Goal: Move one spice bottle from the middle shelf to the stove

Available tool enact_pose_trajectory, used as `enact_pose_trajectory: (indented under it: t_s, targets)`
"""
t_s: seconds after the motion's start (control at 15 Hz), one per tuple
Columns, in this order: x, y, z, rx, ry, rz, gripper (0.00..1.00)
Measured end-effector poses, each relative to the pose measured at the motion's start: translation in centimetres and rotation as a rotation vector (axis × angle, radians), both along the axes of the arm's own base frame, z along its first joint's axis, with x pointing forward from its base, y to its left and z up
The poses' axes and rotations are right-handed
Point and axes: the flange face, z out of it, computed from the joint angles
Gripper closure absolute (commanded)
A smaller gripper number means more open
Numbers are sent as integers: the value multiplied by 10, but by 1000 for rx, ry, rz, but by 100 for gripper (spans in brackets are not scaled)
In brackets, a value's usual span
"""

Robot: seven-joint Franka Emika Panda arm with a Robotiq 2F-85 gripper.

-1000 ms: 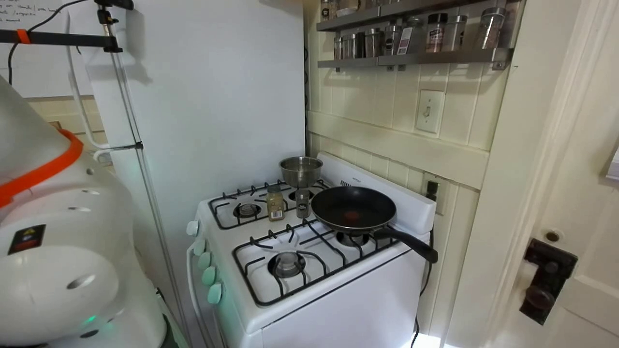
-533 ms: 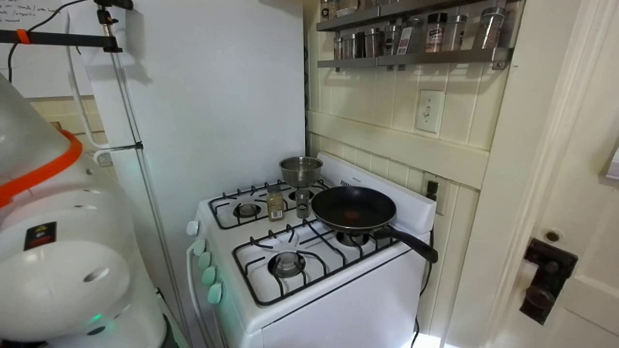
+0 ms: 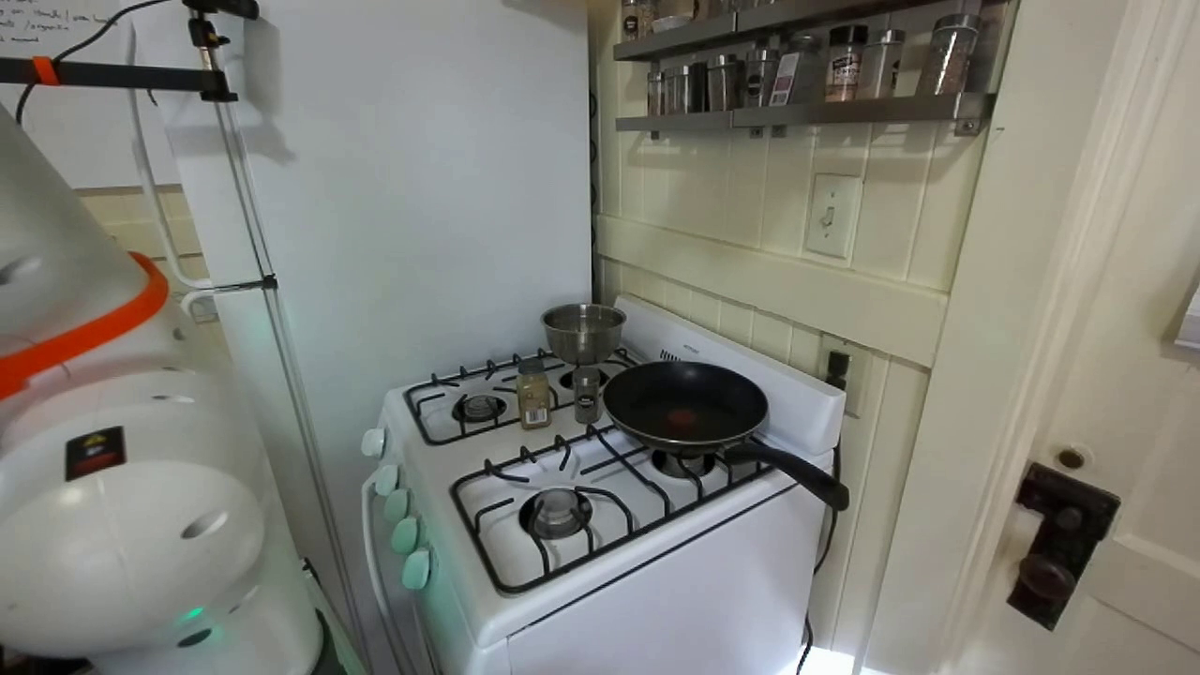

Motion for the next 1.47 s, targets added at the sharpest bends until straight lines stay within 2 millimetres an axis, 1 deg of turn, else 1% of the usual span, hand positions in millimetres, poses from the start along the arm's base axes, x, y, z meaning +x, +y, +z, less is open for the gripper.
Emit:
enact_pose_trajectory:
  t_s: [0.07, 0.13, 0.2, 0.27, 0.33, 0.4, 0.53, 0.73, 0.8, 0.87, 1.0, 1.27, 1.33, 1.4, 1.47]
  targets:
    - [0, -5, -1, -1, -1, -7, 44]
    - [1, -10, -2, 4, -2, -13, 45]
    - [2, -13, -3, 9, -7, -15, 49]
    - [3, -15, -5, 16, -17, -17, 49]
    - [4, -16, -5, 18, -30, -17, 45]
    - [6, -16, -6, 19, -43, -18, 48]
    - [11, -16, -9, 18, -69, -20, 47]
    - [20, -18, -11, 22, -95, -23, 49]
    - [23, -18, -12, 25, -98, -23, 45]
    - [25, -18, -13, 27, -101, -23, 44]
    - [31, -17, -15, 31, -104, -22, 45]
    - [42, -13, -18, 36, -112, -15, 50]
    - [44, -13, -17, 37, -115, -15, 49]
    - [46, -12, -17, 37, -117, -14, 51]
    - [47, -12, -17, 37, -119, -14, 50]
